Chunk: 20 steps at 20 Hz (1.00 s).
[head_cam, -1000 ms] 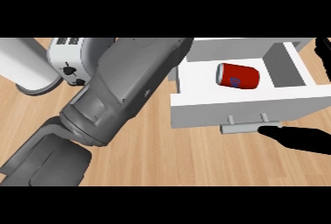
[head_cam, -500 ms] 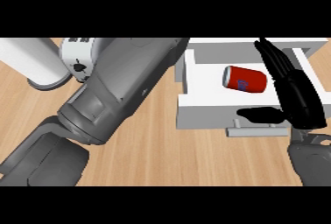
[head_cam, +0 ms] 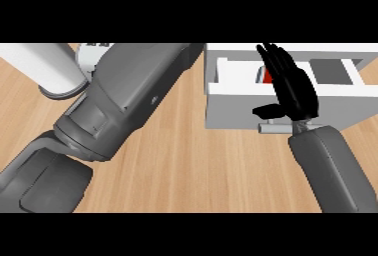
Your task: Pick up the can, place it into the drawer and close the drawer
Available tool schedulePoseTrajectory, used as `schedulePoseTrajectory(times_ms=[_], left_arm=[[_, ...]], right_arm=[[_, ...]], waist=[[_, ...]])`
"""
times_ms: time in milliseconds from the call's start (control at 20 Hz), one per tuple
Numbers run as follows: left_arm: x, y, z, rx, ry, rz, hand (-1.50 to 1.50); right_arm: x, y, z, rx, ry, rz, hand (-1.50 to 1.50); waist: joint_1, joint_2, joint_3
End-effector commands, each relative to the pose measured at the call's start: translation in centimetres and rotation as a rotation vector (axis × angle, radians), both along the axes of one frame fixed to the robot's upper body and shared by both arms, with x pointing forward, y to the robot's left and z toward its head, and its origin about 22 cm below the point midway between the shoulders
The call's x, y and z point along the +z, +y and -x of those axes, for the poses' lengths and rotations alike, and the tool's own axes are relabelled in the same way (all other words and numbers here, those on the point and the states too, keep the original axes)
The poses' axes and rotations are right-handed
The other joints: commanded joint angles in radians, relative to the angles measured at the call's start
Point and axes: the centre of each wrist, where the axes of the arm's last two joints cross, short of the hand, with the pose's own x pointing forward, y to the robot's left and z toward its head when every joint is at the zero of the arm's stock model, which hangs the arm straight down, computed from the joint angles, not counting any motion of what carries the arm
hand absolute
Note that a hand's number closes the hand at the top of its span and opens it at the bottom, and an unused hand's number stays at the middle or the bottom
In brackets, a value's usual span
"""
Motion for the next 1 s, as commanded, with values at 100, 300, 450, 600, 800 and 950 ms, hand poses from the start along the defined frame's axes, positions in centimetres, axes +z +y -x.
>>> schedulePoseTrajectory(times_ms=[100,300,450,600,800,950], left_arm=[[0.0,3.7,-1.2,0.024,-0.01,-0.015,-1.5],[-0.1,3.5,-0.8,0.005,0.027,0.0,-1.5],[0.5,5.1,-1.1,0.017,0.019,-0.027,-1.5],[0.0,4.6,-0.7,0.01,0.032,-0.009,-1.5],[0.6,7.4,-1.0,0.016,0.017,-0.021,-1.5],[-0.2,7.3,-0.6,0.009,0.015,-0.01,-1.5]], right_arm=[[-1.9,0.9,-3.5,-0.072,-0.036,0.049,-1.5],[-2.1,1.4,-5.1,-0.13,-0.113,0.044,-1.5],[-2.3,2.2,-6.3,-0.157,-0.13,0.053,-1.5],[-1.5,2.7,-7.5,-0.168,-0.164,0.067,-1.5],[0.7,1.5,-8.9,-0.19,-0.183,0.057,-1.5],[3.2,2.2,-10.1,-0.199,-0.217,0.069,-1.5]], waist=[[0.024,0.0,0.0],[0.038,-0.005,0.0],[0.049,-0.002,0.0],[0.062,0.0,0.0],[0.08,-0.001,0.0],[0.076,0.001,0.0]])
